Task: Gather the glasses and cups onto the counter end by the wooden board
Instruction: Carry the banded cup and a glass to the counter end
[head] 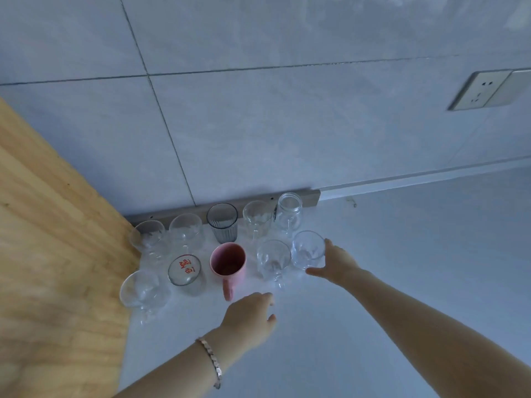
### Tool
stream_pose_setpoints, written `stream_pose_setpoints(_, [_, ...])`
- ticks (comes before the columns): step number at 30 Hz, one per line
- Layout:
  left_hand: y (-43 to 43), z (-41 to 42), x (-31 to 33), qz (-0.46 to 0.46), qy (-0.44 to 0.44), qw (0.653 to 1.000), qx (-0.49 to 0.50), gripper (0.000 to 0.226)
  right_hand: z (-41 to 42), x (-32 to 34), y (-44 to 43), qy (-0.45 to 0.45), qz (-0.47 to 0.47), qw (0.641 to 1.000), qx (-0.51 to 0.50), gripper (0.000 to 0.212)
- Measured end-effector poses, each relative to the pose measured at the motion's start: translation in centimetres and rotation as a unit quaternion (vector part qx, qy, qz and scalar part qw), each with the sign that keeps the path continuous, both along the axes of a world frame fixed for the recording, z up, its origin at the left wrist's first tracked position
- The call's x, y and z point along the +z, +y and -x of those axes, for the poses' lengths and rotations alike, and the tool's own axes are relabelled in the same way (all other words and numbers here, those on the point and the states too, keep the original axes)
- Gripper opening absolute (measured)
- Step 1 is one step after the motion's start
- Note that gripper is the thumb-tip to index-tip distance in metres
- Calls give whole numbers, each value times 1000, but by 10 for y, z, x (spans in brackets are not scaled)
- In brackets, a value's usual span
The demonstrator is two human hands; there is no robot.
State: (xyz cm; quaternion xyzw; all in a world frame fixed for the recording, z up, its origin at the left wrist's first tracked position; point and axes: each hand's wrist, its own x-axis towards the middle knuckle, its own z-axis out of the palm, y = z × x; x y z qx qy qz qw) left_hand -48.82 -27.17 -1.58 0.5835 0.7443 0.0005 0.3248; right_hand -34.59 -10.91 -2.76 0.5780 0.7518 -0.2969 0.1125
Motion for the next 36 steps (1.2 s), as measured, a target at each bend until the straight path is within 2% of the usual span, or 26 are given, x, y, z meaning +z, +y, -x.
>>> stream_pose_setpoints(3, [18,-18,1,41,-6,998,-37,36,-39,6,-8,-71,27,996,53,56])
stream_pose_setpoints(7, [54,-65,3,65,-13,994,-89,35,-116,17,-22,-104,81,989,62,46])
stream_pose_setpoints(13, [110,-197,19,48,-18,980,-190,36,-281,40,-43,-133,81,985,-80,46])
stream_pose_setpoints(20, [135,-420,40,27,17,941,-338,27,-513,86,-105,-123,73,965,-221,47])
stream_pose_setpoints(22, [137,-490,47,8,24,932,-362,25,-582,91,-124,-134,74,956,-252,39])
stream_pose_setpoints(25, [135,-591,57,-16,21,918,-396,30,-678,96,-154,-147,71,935,-314,17])
stream_pose_setpoints(26, [133,-622,60,-18,18,913,-408,30,-705,100,-164,-141,61,927,-343,17])
stream_pose_setpoints(30, [129,-727,64,-23,11,894,-448,29,-800,112,-205,-125,44,898,-420,41])
stream_pose_setpoints(36, [151,-847,54,-21,11,875,-484,36,-905,93,-227,-106,69,857,-500,44])
